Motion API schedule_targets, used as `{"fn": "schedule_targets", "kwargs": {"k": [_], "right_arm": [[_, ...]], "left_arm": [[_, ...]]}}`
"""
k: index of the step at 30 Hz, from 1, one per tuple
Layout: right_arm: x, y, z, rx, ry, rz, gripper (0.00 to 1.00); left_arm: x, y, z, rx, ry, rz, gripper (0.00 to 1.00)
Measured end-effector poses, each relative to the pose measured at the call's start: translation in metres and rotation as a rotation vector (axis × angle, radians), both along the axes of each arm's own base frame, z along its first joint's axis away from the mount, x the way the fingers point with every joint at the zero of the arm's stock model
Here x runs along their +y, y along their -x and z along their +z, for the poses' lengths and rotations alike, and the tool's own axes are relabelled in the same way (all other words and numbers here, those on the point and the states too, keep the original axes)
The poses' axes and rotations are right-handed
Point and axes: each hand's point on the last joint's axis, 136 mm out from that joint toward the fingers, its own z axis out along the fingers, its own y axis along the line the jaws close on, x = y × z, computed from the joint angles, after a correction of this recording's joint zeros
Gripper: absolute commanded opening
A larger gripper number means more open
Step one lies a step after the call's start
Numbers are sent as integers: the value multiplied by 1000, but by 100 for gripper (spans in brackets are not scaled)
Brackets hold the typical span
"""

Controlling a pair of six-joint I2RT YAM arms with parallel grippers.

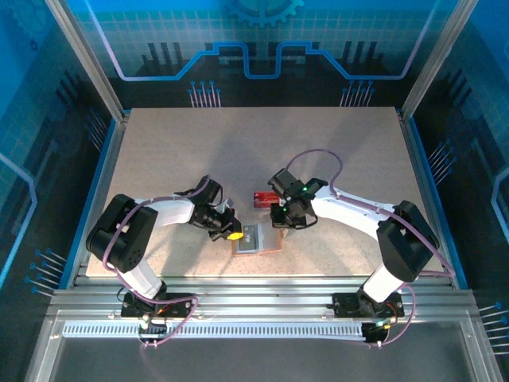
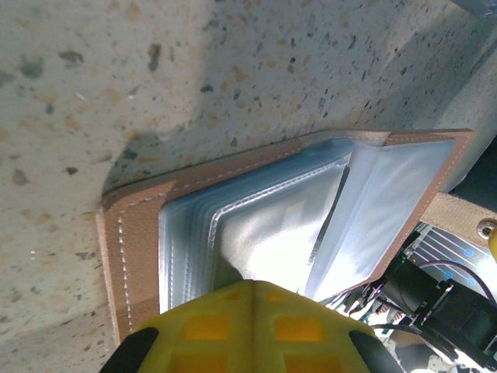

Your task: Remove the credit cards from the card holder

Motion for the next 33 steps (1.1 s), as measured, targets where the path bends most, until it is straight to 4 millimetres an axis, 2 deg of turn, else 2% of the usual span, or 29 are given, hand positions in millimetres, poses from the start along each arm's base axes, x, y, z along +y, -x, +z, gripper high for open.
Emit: {"fn": "schedule_targets", "kwargs": {"k": [7, 13, 19, 26, 28, 33], "right_arm": [[30, -1, 4, 14, -133, 19, 13], [57, 4, -8, 60, -201, 48, 13], [62, 8, -30, 115, -189, 47, 16], [69, 8, -35, 124, -254, 41, 20], [68, 10, -39, 136, -268, 34, 20], [66, 12, -43, 151, -291, 27, 20]], "left_arm": [[0, 0, 0, 0, 0, 0, 5], [0, 0, 0, 0, 0, 0, 5], [0, 0, 0, 0, 0, 0, 5], [0, -1, 4, -6, 4, 3, 14], [-1, -3, 10, -10, 9, 8, 20], [-13, -11, 35, -75, 41, -7, 20]]}}
